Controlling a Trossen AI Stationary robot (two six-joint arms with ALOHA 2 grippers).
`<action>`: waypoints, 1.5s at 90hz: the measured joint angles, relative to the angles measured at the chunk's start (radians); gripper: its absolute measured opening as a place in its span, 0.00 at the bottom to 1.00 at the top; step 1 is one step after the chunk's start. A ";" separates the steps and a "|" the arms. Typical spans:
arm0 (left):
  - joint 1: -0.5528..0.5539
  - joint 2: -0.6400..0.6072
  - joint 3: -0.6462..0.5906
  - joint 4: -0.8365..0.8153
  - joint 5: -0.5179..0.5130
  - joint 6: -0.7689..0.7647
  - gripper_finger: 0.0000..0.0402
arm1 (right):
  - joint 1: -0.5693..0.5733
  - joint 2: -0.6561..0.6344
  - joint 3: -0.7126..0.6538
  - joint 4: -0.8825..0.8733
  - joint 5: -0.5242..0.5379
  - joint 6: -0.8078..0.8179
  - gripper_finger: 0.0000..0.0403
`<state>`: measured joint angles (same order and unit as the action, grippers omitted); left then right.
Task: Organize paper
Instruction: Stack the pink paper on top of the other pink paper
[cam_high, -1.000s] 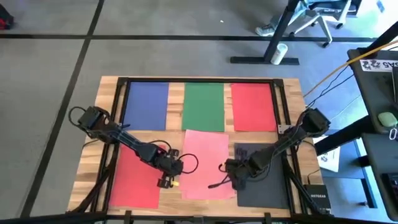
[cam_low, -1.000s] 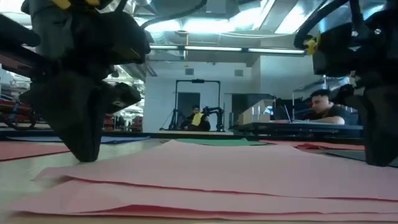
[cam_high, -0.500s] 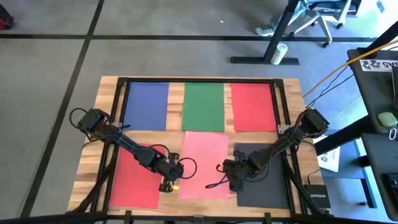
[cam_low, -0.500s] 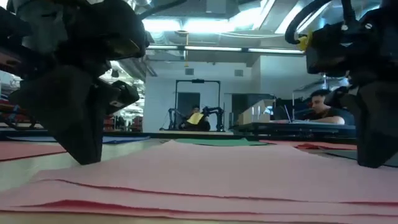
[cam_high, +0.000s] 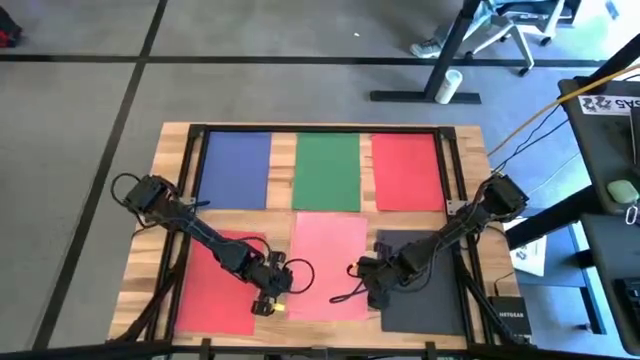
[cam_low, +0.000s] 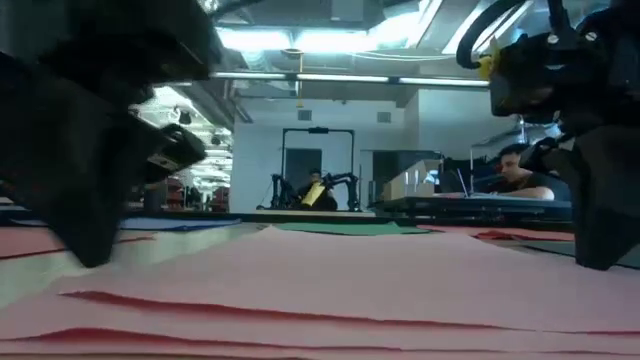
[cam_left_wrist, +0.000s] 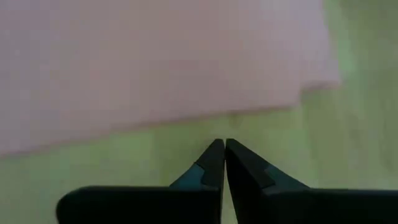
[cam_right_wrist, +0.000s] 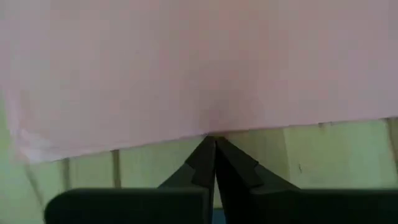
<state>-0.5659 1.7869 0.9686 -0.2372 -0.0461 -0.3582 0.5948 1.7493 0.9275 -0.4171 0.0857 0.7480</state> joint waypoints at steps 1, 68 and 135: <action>-0.003 -0.001 0.003 -0.004 0.000 -0.001 0.00 | 0.001 0.000 0.002 -0.001 -0.001 0.000 0.00; -0.065 0.046 0.024 0.039 -0.006 -0.094 0.00 | 0.105 0.083 0.016 0.212 -0.064 0.120 0.00; -0.064 0.045 0.059 -0.080 -0.057 -0.091 0.00 | 0.106 0.085 0.016 0.241 -0.052 0.115 0.00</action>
<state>-0.6299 1.8324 1.0281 -0.3169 -0.1033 -0.4487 0.7010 1.8347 0.9436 -0.1764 0.0334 0.8631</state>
